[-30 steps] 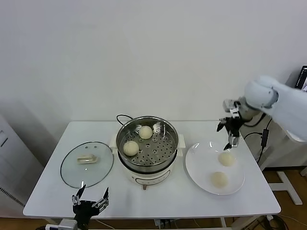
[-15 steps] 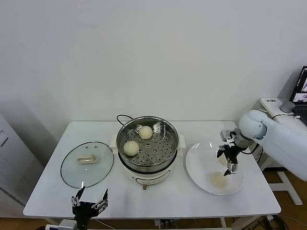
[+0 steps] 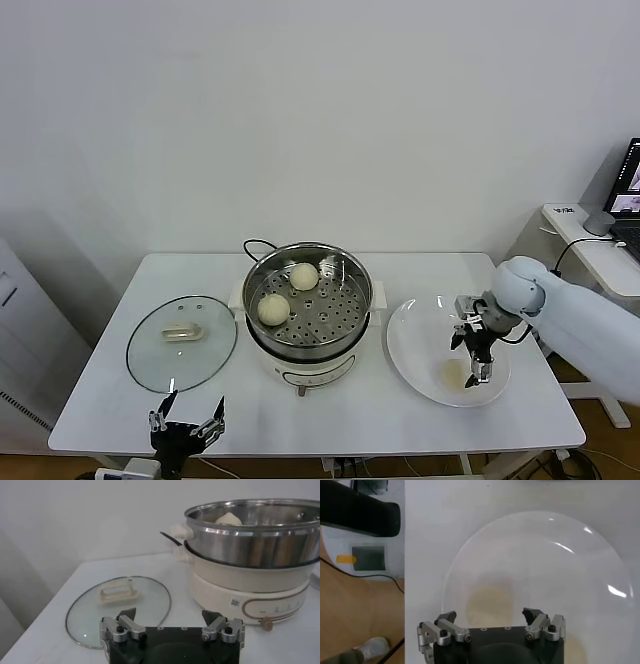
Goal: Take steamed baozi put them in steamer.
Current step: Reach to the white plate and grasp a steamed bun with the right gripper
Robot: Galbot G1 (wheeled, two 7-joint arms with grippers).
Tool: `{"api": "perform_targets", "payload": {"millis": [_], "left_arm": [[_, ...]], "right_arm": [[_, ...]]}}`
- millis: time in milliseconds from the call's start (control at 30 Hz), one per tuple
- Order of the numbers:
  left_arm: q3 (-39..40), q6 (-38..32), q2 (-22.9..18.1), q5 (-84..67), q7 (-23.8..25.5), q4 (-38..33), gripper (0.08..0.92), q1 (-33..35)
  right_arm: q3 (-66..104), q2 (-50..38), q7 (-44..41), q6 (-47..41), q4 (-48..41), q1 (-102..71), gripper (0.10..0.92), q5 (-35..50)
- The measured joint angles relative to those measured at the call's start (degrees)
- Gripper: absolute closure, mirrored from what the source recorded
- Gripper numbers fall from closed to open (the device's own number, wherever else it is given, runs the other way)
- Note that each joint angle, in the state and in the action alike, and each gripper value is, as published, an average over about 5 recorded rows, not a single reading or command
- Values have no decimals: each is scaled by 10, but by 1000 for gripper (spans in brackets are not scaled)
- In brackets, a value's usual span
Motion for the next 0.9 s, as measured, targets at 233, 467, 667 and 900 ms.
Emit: {"api": "perform_targets", "payload": {"millis": [233, 467, 667, 900], "left_arm": [[0, -2, 1, -1, -1, 2, 177, 1], [0, -2, 2, -2, -1, 4, 177, 0], [1, -2, 2, -2, -2, 7, 177, -1], [1, -2, 2, -3, -2, 9, 177, -1]], "right_arm": [[10, 5, 5, 1, 0, -18, 203, -16], [19, 9, 13, 2, -4, -31, 203, -27], [23, 14, 20, 2, -8, -40, 203, -36], [26, 21, 27, -1, -13, -43, 203, -43]]}}
